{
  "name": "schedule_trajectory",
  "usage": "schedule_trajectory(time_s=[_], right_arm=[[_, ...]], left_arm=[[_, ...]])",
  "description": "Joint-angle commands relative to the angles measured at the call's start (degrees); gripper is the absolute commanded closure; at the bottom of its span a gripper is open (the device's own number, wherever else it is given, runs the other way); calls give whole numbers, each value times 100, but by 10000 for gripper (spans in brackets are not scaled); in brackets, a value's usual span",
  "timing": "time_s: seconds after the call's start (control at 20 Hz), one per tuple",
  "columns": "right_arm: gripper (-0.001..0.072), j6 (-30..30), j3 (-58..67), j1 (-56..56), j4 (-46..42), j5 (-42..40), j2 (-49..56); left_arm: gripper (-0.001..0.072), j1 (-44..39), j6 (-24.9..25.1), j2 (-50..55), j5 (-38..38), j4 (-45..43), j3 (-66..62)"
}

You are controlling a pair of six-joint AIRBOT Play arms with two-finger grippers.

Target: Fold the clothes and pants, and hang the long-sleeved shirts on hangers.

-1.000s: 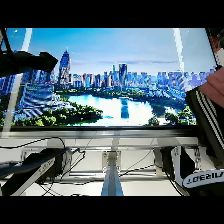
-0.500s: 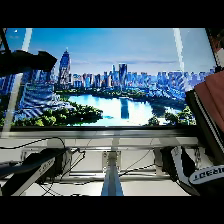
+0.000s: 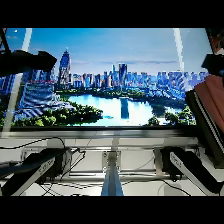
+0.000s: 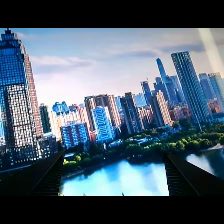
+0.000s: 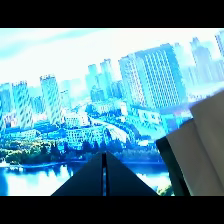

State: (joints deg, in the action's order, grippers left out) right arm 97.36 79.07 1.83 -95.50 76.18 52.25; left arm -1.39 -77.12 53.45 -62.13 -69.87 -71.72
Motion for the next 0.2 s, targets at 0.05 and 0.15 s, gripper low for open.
schedule_trajectory(time_s=[0.05,0.15], right_arm=[[693,105,-44,-977,-673,-181,42],[693,105,-44,-977,-579,-192,42]], left_arm=[[19,7,0,-2,2,0,-7],[19,7,2,-4,2,0,-7]])
